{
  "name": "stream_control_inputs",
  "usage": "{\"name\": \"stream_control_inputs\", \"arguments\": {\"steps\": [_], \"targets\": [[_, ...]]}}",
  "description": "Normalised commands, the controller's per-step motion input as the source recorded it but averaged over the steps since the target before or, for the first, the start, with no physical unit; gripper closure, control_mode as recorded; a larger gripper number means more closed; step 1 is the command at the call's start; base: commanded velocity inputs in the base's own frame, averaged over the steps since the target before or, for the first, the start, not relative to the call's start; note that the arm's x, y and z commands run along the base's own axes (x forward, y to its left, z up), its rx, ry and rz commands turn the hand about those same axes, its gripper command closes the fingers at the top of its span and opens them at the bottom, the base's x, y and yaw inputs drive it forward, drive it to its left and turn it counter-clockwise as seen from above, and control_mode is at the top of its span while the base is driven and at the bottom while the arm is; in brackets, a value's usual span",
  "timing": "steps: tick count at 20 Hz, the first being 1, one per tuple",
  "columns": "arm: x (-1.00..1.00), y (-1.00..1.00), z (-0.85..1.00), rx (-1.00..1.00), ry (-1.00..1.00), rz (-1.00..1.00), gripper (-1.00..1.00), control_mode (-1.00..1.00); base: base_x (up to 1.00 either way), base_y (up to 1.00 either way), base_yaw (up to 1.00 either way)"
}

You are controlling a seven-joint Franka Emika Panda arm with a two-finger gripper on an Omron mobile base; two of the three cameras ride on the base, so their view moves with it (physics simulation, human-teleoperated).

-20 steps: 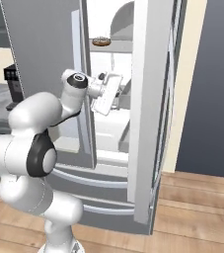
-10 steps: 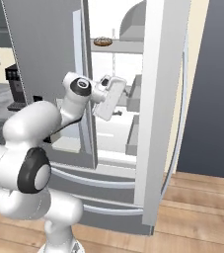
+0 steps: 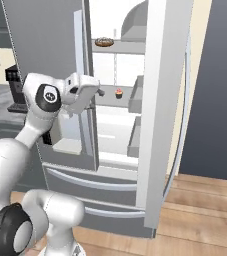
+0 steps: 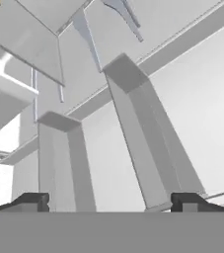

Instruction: Take the donut and cupcake from the fridge and place them on the empty tray on the dining counter.

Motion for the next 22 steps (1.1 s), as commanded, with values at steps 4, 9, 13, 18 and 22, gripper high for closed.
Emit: {"name": "stream_control_inputs", "arguments": {"steps": [4, 9, 13, 18, 22], "targets": [[-0.43, 0.93, 0.00, 0.51, -0.69, 0.00, -1.00, -1.00, 0.00, 0.00, 0.00], [-0.16, 0.71, 0.00, 0.59, -0.38, 0.01, -1.00, -1.00, 0.00, 0.00, 0.00], [0.18, 0.22, 0.25, 0.51, -0.14, 0.12, -1.00, -1.00, 0.00, 0.00, 0.00], [0.79, 0.10, 0.27, 0.14, -0.03, 0.19, -1.00, -1.00, 0.00, 0.00, 0.00], [0.99, 0.52, 0.00, 0.00, 0.05, 0.16, -1.00, -1.00, 0.00, 0.00, 0.00]]}}
